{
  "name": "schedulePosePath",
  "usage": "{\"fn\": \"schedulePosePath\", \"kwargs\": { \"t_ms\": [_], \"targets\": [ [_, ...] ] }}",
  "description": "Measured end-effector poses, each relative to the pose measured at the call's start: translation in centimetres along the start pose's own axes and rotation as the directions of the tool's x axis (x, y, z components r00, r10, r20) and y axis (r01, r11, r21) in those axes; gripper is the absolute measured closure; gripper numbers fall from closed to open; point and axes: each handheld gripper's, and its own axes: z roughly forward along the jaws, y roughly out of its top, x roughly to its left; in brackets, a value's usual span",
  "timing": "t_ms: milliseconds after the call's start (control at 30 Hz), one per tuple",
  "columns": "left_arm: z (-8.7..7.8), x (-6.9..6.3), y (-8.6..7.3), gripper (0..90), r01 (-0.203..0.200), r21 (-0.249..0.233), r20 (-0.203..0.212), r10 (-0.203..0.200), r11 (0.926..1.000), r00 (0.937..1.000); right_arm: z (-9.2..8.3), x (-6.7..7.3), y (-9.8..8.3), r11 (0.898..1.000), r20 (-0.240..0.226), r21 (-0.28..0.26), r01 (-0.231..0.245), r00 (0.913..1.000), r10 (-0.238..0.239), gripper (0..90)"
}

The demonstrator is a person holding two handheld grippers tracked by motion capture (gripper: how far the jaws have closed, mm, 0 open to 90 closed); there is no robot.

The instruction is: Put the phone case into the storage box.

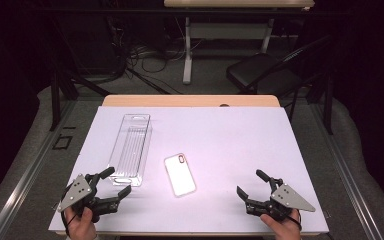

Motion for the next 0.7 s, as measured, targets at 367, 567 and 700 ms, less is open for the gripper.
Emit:
{"fn": "schedulePosePath", "kwargs": {
  "t_ms": [367, 567, 700],
  "targets": [
    [-0.1, -0.5, 0.0, 15.7, -0.004, 0.025, -0.005, 0.004, 0.9997, 1.0, 0.3, 0.2, 0.8, 0.997, 0.039, 0.033, 0.072, 0.9966, -0.073, 14.4],
    [-0.6, -0.2, 0.6, 15.7, 0.037, 0.005, -0.021, -0.037, 0.9993, 0.9991, 1.3, 0.8, 1.3, 0.984, 0.007, 0.107, 0.141, 0.9898, -0.142, 15.7],
    [-0.6, 0.1, 1.2, 15.7, 0.06, 0.01, -0.019, -0.06, 0.9982, 0.998, 2.3, 1.5, 1.7, 0.973, -0.033, 0.164, 0.163, 0.9866, -0.159, 19.8]
  ]
}}
